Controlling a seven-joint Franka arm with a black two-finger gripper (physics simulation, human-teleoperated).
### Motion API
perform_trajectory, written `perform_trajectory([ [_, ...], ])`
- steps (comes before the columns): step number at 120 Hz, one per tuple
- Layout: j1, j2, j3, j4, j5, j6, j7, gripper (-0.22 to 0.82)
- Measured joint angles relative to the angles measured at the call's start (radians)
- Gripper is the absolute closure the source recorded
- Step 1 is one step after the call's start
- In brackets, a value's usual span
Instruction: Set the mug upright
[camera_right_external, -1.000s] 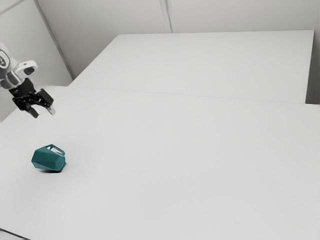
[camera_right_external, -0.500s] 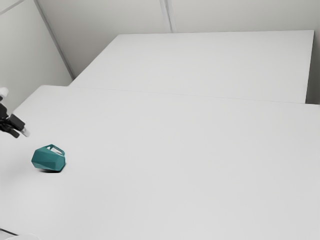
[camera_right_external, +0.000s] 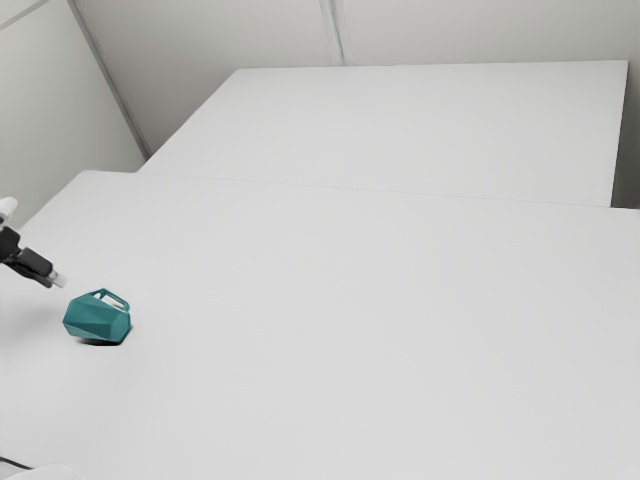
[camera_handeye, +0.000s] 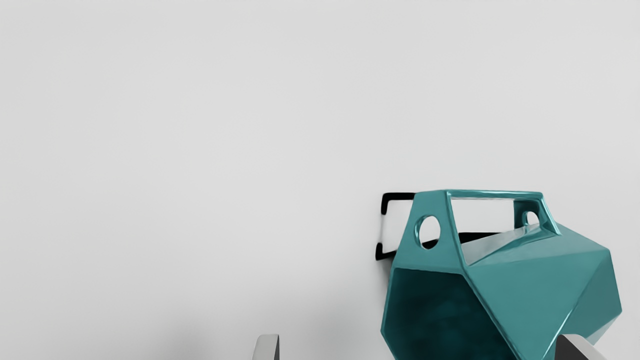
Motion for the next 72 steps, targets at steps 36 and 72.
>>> perform_trajectory([
  [36, 0.049, 0.003, 0.000, -0.037, -0.063, -0.076, 0.055, 0.00],
  [72, 0.053, 0.025, -0.009, -0.047, -0.108, -0.104, 0.082, 0.00],
])
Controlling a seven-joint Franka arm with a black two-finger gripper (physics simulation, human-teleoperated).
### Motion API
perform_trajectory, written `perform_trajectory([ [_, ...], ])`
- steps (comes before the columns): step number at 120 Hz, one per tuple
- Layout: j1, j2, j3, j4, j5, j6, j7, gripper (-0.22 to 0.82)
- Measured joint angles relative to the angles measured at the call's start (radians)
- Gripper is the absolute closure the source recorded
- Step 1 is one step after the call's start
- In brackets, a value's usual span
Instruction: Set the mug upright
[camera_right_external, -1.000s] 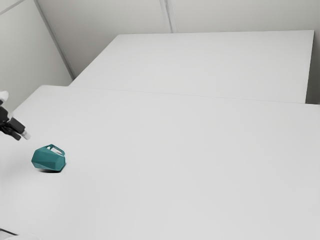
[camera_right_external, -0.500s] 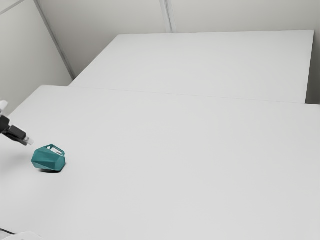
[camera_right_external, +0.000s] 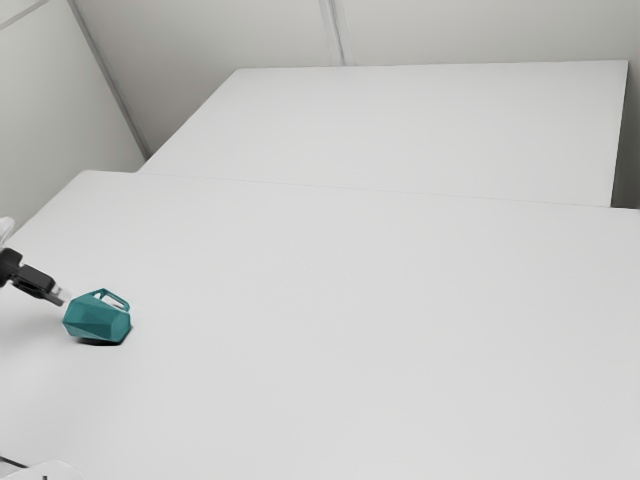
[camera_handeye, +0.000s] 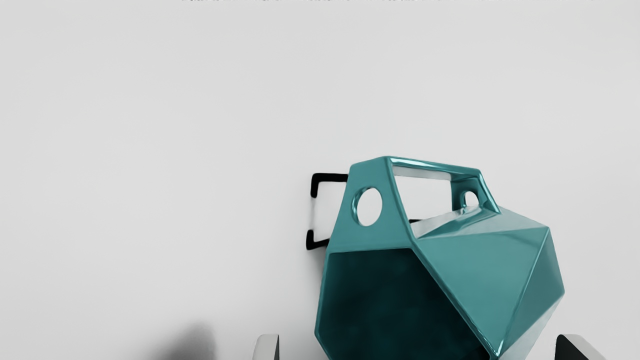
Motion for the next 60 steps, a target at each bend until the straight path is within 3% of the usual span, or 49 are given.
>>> perform_trajectory([
  [34, 0.001, 0.025, -0.002, -0.018, -0.065, -0.053, 0.015, 0.00],
  [60, 0.001, 0.017, -0.006, -0.042, -0.084, -0.113, 0.018, 0.17],
])
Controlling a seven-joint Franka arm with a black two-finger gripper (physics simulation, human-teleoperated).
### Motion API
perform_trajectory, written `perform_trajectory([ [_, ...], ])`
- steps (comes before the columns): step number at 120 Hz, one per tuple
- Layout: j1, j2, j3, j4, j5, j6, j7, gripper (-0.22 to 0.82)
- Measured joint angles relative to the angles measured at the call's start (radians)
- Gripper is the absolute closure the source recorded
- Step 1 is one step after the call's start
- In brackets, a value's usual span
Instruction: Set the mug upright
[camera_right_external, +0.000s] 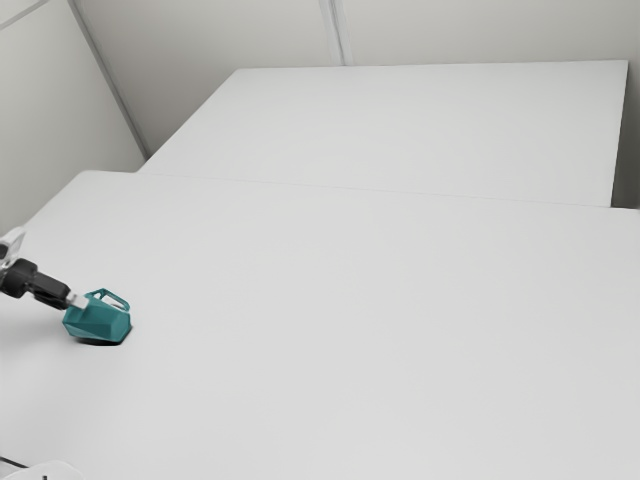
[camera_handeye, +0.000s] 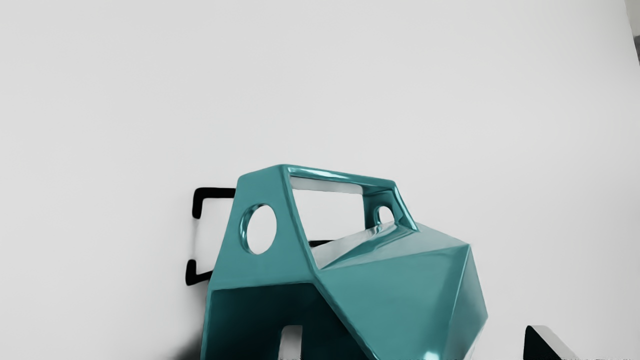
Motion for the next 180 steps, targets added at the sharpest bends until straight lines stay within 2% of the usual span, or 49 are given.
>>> perform_trajectory([
  [56, 0.012, 0.006, -0.008, -0.006, -0.011, -0.064, 0.000, 0.64],
  [75, 0.011, 0.002, -0.017, -0.004, -0.016, -0.068, 0.002, 0.71],
  [104, 0.012, -0.021, -0.037, -0.006, -0.033, -0.077, 0.008, 0.77],
  [132, 0.008, -0.113, -0.080, -0.041, -0.038, -0.061, 0.014, 0.78],
  [148, 0.001, -0.205, -0.168, -0.135, -0.025, 0.028, 0.020, 0.79],
  [180, 0.000, -0.382, -0.434, -0.288, 0.119, 0.318, -0.011, 0.79],
])
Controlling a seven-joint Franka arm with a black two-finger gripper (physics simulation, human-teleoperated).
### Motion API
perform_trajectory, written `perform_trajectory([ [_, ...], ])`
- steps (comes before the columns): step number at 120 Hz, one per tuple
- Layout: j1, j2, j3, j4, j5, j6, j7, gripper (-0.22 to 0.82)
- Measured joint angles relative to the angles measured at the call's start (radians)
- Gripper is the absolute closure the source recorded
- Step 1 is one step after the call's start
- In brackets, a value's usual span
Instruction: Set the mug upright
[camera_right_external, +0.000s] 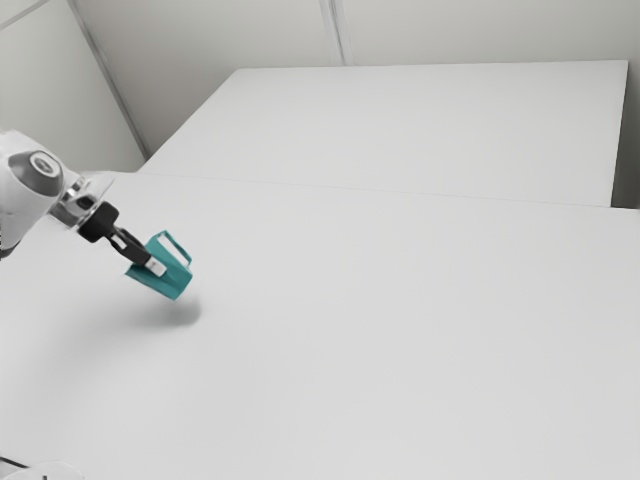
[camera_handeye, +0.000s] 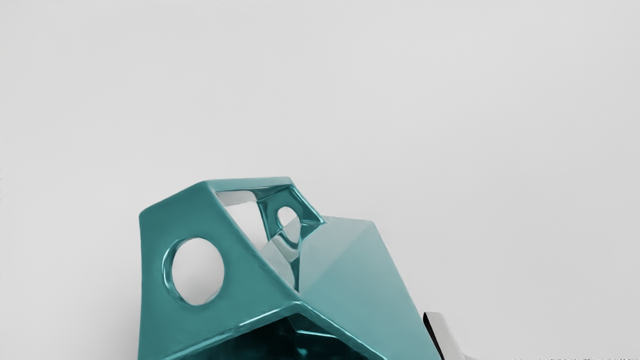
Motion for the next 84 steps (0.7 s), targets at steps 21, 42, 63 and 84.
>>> perform_trajectory([
  [21, -0.011, -0.053, -0.170, -0.029, 0.157, 0.131, -0.099, 0.79],
  [42, -0.079, -0.080, -0.268, -0.055, 0.245, 0.198, -0.233, 0.79],
  [63, -0.123, -0.113, -0.327, -0.099, 0.269, 0.253, -0.362, 0.79],
  [84, 0.010, -0.115, -0.384, -0.140, 0.319, 0.322, -0.489, 0.79],
])
